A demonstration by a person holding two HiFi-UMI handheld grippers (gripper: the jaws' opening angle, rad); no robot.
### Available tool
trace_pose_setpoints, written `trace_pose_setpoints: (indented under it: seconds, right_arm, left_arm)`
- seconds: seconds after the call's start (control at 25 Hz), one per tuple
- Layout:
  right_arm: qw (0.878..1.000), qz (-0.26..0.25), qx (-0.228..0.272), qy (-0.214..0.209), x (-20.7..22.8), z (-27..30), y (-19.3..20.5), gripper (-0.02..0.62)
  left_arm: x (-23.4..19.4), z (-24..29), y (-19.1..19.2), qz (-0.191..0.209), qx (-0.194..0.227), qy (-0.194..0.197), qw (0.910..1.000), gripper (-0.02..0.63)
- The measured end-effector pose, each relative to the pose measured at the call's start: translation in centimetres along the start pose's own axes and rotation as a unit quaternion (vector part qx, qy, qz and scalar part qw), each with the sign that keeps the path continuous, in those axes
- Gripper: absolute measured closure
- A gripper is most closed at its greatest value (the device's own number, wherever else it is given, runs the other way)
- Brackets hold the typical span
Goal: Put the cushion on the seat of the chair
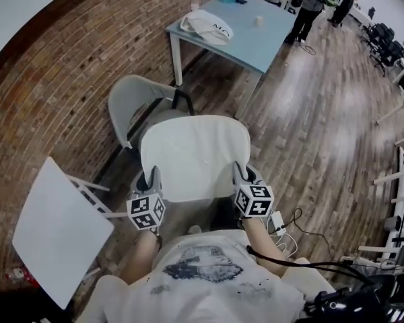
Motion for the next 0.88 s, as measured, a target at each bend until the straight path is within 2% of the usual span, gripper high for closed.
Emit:
trace_pose_setpoints:
  seconds: [0.12, 0.4, 0.6, 0.88]
  right_arm:
    - [1.0, -0.005, -0.009, -0.023, 2.0, 3.7, -0.4, 0.55]
    - [0.994, -0.018, -0.046, -0.1, 6.6, 14.5, -3.0, 0.549]
    - [0.985, -0.027, -0.069, -0.154, 9.9, 21.6, -5.0, 0.549]
    - [0.971, -0.034, -0.094, -0.218, 12.8, 29.1, -6.4, 0.55]
  left_arm:
    - [0.4, 2.7, 0.5, -0.001, 0.002, -0.022, 0.9997, 0.519]
    - [2.0, 9.7, 0.7, -0.019, -0.001, -0.108, 0.994, 0.52]
    - [3.8, 14.6, 0.4, -0.027, 0.0, -0.166, 0.9858, 0.519]
    - [5.8, 18.8, 0.6, -0.035, 0.001, -0.237, 0.9709, 0.52]
Point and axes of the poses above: the fingertips, and each gripper's own axes: z forward along the fingers, x to its right, y out of its underside, the point moved 6 cm from there along -z, backward along the fingers, and after that the axes turned 14 degrees about x, right-handed, at the moved point
